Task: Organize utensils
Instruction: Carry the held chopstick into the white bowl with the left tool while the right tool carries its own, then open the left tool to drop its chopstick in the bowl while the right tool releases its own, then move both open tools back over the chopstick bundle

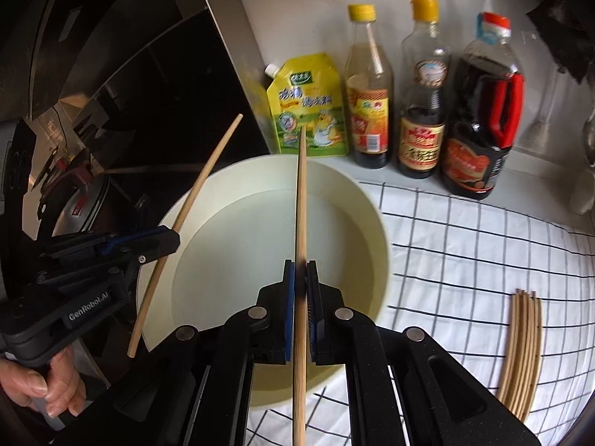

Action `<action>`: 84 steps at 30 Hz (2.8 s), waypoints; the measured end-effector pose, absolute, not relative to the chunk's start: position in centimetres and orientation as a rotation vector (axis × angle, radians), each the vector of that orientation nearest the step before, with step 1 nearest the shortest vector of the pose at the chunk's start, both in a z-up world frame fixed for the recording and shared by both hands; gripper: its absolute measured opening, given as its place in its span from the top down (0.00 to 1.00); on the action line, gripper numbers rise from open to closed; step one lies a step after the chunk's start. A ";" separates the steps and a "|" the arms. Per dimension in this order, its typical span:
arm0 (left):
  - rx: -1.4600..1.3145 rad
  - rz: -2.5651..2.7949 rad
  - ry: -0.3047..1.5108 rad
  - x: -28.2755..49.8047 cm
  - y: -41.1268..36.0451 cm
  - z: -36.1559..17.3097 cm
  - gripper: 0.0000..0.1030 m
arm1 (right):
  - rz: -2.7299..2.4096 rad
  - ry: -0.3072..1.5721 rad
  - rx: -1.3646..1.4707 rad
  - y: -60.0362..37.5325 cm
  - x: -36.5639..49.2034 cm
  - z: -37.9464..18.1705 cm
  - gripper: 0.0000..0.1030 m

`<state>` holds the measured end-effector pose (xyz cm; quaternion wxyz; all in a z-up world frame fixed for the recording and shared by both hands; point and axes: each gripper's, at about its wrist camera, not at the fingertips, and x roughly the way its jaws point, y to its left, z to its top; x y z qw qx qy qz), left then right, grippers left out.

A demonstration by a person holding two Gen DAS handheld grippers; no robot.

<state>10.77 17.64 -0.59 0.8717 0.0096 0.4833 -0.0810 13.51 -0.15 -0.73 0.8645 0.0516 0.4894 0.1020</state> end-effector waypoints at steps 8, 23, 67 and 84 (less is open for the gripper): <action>0.012 -0.146 1.105 12.8 18.7 -4.9 0.93 | 0.260 1.107 0.102 2.3 16.0 -4.5 0.94; -0.002 -0.117 1.177 13.9 20.1 -8.3 0.93 | 0.227 1.193 0.097 3.4 17.7 -8.7 0.94; 0.003 -0.104 1.028 7.1 16.2 -1.9 0.32 | 0.107 1.014 0.158 -3.7 7.6 -2.5 0.63; 0.024 -0.245 1.035 4.9 4.8 -1.5 0.32 | -0.069 0.998 0.215 -15.6 0.4 -0.8 0.61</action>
